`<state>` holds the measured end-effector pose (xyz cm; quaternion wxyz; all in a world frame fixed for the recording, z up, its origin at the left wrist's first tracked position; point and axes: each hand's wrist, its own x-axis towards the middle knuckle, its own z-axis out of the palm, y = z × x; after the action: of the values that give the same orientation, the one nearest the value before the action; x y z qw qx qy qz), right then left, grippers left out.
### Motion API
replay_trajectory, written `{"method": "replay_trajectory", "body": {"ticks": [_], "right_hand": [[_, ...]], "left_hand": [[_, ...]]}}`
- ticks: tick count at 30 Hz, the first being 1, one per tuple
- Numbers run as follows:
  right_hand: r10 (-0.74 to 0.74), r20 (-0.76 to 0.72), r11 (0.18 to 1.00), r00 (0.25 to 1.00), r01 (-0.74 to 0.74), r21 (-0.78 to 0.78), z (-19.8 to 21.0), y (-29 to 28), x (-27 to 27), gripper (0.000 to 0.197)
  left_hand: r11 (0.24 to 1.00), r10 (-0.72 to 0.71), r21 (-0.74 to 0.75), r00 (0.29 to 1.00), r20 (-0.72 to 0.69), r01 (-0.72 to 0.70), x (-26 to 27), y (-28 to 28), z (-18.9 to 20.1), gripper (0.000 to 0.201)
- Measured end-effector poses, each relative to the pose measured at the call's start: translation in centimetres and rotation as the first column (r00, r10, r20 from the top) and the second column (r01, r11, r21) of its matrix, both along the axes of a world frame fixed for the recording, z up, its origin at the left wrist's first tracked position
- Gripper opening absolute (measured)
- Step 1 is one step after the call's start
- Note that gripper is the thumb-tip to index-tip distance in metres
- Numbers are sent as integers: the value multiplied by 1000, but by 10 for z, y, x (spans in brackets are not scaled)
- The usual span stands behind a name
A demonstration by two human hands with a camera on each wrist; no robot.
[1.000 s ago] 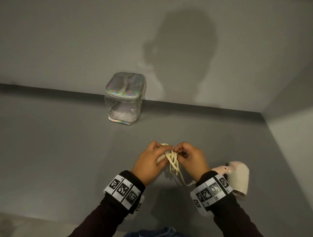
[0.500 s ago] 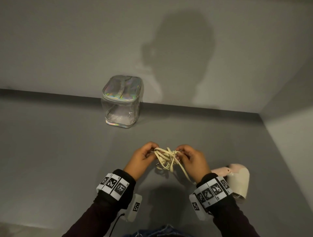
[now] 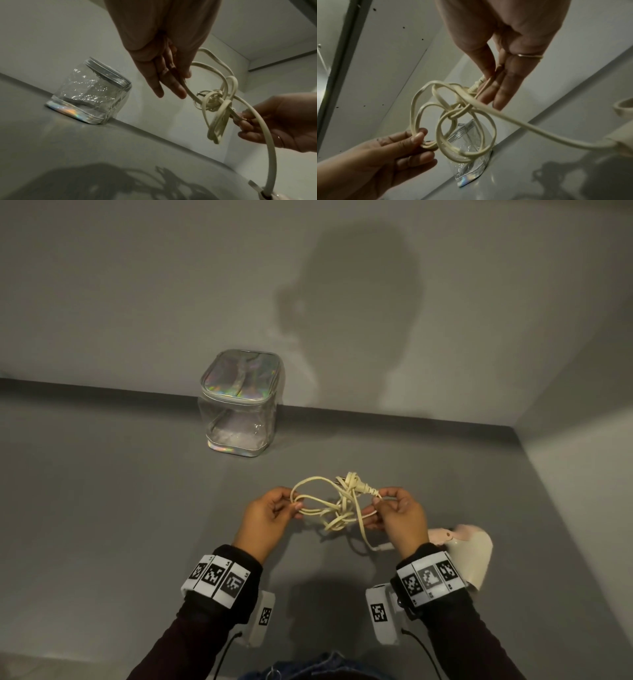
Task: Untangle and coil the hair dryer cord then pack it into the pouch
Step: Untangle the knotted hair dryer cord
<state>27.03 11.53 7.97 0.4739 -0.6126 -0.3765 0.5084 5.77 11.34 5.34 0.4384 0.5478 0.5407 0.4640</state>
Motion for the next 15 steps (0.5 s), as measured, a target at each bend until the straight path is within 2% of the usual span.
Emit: {"method": "replay_trajectory", "body": {"ticks": [4,8,11,12,15], "right_hand": [[-6,25,1000,1000,7,-24,-3,-2,3,13],[-24,132,999,991,29,-35,-10,-3,6,28],[92,212,996,973,-91,-15,-9,-5,3,38],[159,208,987,965,-159,-14,-7,-6,0,40],[270,198,961,942,-278,12,-8,-12,-13,47]], "left_hand": [[1000,14,-16,1000,11,-14,-1,-2,-5,27],[999,-14,-35,1000,-21,13,1,-2,-5,26],[993,17,-117,1000,-14,-19,-4,-1,-10,25],[986,-3,-168,1000,-25,-1,-9,-1,-11,26],[946,-222,-274,962,-157,174,-23,-1,-10,32]]}}
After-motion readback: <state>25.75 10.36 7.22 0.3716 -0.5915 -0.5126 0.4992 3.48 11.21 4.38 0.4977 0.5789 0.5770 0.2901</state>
